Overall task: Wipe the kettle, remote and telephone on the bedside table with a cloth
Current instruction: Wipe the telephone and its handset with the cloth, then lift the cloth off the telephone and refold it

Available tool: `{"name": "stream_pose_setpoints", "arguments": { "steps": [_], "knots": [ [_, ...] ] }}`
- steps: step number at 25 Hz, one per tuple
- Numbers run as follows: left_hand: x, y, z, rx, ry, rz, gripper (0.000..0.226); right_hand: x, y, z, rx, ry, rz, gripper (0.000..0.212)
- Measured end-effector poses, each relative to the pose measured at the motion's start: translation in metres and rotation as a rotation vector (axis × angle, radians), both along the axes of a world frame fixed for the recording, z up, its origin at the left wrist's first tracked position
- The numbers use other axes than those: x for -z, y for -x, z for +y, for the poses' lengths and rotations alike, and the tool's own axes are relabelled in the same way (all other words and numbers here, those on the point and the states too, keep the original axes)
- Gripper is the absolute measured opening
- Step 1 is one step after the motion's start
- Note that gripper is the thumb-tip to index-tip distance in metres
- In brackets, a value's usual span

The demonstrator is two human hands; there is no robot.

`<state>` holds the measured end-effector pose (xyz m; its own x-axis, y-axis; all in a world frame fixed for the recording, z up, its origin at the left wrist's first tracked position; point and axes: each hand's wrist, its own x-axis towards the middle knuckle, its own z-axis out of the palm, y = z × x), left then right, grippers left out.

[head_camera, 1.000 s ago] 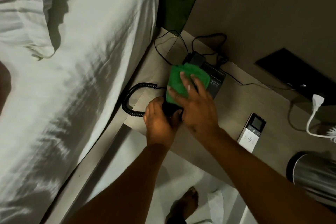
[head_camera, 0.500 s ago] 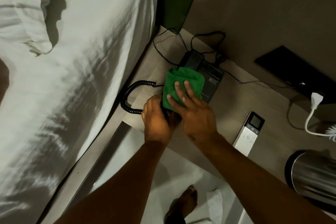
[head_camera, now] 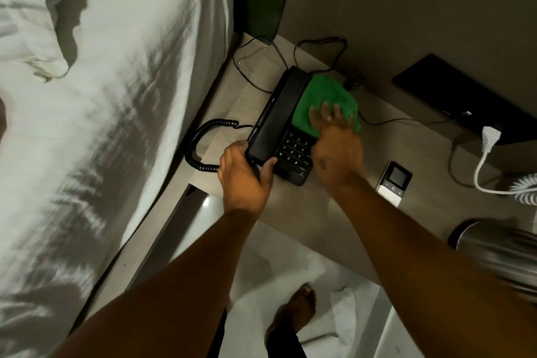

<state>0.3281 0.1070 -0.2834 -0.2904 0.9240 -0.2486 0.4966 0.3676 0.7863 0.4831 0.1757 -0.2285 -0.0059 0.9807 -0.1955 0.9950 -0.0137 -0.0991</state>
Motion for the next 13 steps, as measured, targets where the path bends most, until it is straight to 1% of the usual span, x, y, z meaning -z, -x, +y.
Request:
{"name": "stream_pose_setpoints", "arguments": {
  "steps": [1, 3, 5, 7, 9, 10, 11, 12, 13],
  "knots": [
    [-0.001, -0.001, 0.0, -0.001, 0.005, 0.001, 0.061, 0.002, 0.001, -0.024, -0.026, 0.018, 0.03, 0.072],
    [-0.002, -0.001, 0.0, -0.006, 0.014, 0.014, 0.062, 0.003, 0.004, -0.062, -0.072, 0.051, 0.078, 0.063],
    [-0.007, -0.002, 0.002, -0.011, 0.023, 0.014, 0.062, -0.003, 0.005, -0.083, -0.005, 0.072, 0.219, 0.057],
    [-0.016, -0.003, 0.004, -0.01, 0.059, 0.01, 0.063, -0.019, -0.001, -0.089, 0.2, 0.026, 0.478, 0.054],
    [-0.035, 0.0, 0.0, -0.034, 0.066, -0.029, 0.061, -0.044, -0.006, -0.086, 0.484, -0.053, 0.767, 0.052],
    [-0.047, 0.003, -0.004, -0.093, 0.059, -0.128, 0.055, -0.058, -0.004, -0.083, 0.647, -0.02, 0.96, 0.051],
    [-0.061, 0.008, -0.009, -0.19, 0.068, -0.289, 0.044, -0.071, 0.004, -0.08, 0.786, 0.063, 1.187, 0.05],
    [-0.079, 0.016, -0.014, -0.287, 0.082, -0.479, 0.027, -0.083, 0.014, -0.077, 0.863, 0.177, 1.37, 0.049],
    [-0.097, 0.027, -0.02, -0.357, 0.108, -0.656, 0.014, -0.094, 0.028, -0.074, 0.862, 0.294, 1.484, 0.048]
  ]
}}
